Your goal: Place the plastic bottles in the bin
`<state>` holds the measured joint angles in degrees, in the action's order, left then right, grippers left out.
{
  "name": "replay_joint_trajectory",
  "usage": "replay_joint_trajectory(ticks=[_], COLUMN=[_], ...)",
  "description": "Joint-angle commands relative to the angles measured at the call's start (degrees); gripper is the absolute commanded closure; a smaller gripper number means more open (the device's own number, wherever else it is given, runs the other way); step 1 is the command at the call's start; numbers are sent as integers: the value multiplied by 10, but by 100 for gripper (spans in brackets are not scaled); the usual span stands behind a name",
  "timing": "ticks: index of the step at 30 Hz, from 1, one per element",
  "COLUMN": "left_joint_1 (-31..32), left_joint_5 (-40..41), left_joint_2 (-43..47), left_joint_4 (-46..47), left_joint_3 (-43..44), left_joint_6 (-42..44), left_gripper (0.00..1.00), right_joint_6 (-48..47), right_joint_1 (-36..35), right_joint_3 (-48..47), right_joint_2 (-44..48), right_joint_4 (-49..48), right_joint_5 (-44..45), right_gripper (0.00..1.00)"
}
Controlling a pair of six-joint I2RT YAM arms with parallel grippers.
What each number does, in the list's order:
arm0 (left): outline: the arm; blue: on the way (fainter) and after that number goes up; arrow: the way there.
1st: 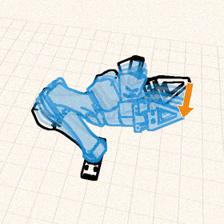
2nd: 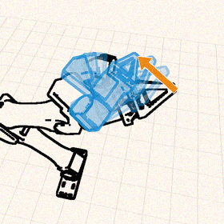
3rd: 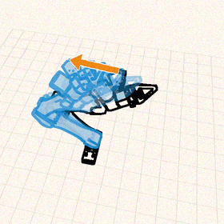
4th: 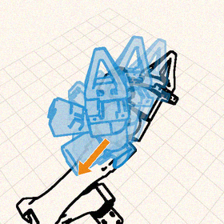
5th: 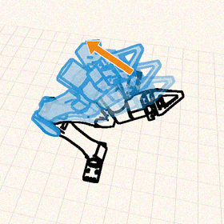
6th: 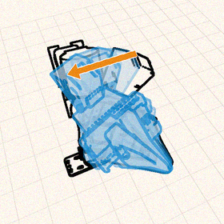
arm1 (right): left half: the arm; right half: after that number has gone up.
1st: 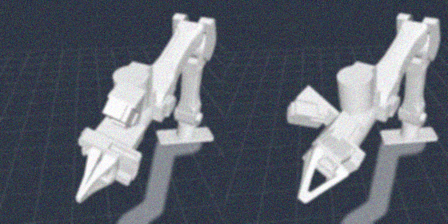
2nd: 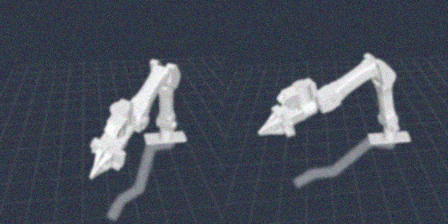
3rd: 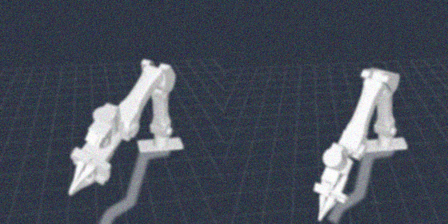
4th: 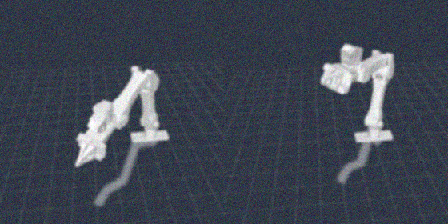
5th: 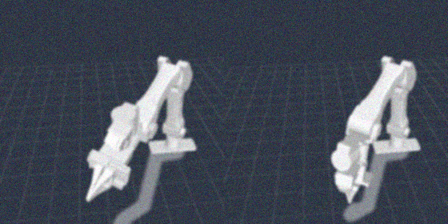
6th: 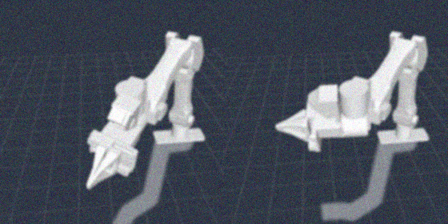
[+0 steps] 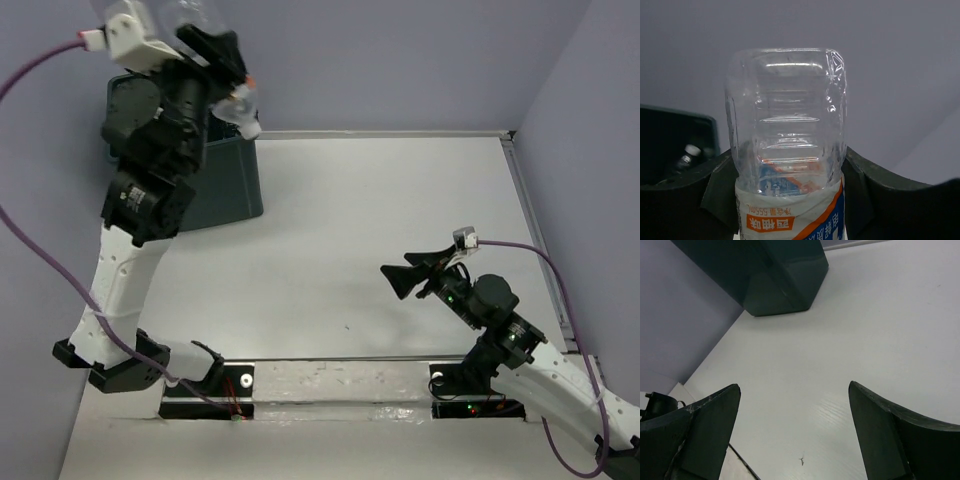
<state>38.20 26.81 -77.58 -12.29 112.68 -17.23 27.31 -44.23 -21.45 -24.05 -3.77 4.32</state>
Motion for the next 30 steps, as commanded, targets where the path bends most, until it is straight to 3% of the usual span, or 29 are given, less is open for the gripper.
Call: replay_joint_trajectory(ticks=[1, 5, 9, 11, 13, 15, 19, 25, 30], left_joint_1=[-149, -266, -311, -320, -325, -329, -334, -328, -304], left_joint_5=[-20, -63, -64, -55, -47, -38, -42, -136, -235], left_joint_2=[-77, -132, -164, -170, -182, -184, -172, -92, 55], left_joint_4=[-39, -22, 25, 48, 48, 48, 48, 54, 94], left_joint_3=[88, 131, 112, 90, 79, 62, 53, 64, -55], left_joint_6=[48, 23, 14, 17, 12, 9, -4, -33, -61], left_gripper=[42, 42, 42, 34, 15, 4, 1, 1, 1], right_joint_6=[6, 5, 2, -2, -6, -7, -13, -36, -73], right_joint_1=[-1, -1, -1, -1, -1, -1, -1, -1, -1], right_joint_3=[-14, -17, -19, -21, -25, -27, -36, -64, -125], right_joint_2=[8, 9, -3, -11, -23, -35, -50, -69, -43], right_joint_4=[21, 26, 26, 26, 25, 22, 10, -4, 5], right_joint_5=[-21, -25, -32, -36, -37, -38, -39, -39, -9], right_gripper=[7, 7, 7, 7, 7, 7, 7, 7, 6])
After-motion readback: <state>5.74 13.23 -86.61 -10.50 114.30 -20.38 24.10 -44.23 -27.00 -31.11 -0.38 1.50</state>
